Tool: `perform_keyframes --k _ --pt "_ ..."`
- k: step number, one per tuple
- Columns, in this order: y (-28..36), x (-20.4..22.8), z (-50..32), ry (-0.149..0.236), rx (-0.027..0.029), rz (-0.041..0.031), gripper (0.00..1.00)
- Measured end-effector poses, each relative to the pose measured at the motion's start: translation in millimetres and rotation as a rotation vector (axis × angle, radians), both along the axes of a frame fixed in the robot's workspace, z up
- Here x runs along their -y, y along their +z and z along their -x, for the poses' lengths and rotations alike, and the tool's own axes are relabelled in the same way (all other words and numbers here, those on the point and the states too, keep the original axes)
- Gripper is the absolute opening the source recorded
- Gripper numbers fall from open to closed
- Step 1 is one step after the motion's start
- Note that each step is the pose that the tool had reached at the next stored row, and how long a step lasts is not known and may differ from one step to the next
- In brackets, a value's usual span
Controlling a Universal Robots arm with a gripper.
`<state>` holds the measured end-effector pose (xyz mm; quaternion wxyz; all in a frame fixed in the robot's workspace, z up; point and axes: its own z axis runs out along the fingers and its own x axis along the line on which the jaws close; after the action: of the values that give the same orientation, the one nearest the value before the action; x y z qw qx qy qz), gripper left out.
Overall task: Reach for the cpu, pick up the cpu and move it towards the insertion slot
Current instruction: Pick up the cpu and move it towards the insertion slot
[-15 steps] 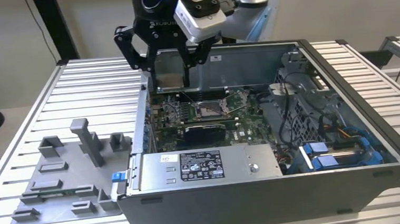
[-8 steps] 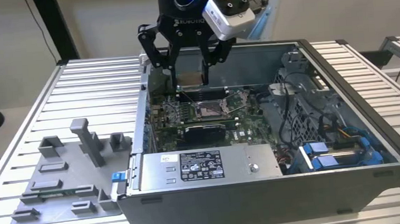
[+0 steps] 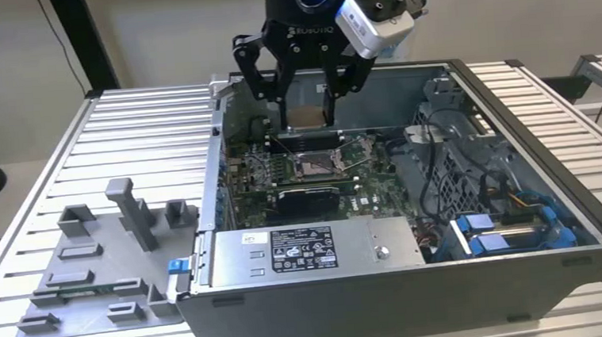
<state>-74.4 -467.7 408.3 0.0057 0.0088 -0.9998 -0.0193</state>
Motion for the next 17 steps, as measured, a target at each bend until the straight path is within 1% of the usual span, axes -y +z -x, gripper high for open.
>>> perform_keyframes --k 7,10,14,17 --pt "0.0 0.0 -22.5 0.000 0.0000 0.0001 0.00" --pt "0.0 0.0 -30.8 0.000 0.0000 0.0001 0.00" --pt "0.0 0.0 -40.2 0.000 0.0000 0.0001 0.00" --pt "0.0 0.1 -43.9 0.000 0.0000 0.0000 0.00"
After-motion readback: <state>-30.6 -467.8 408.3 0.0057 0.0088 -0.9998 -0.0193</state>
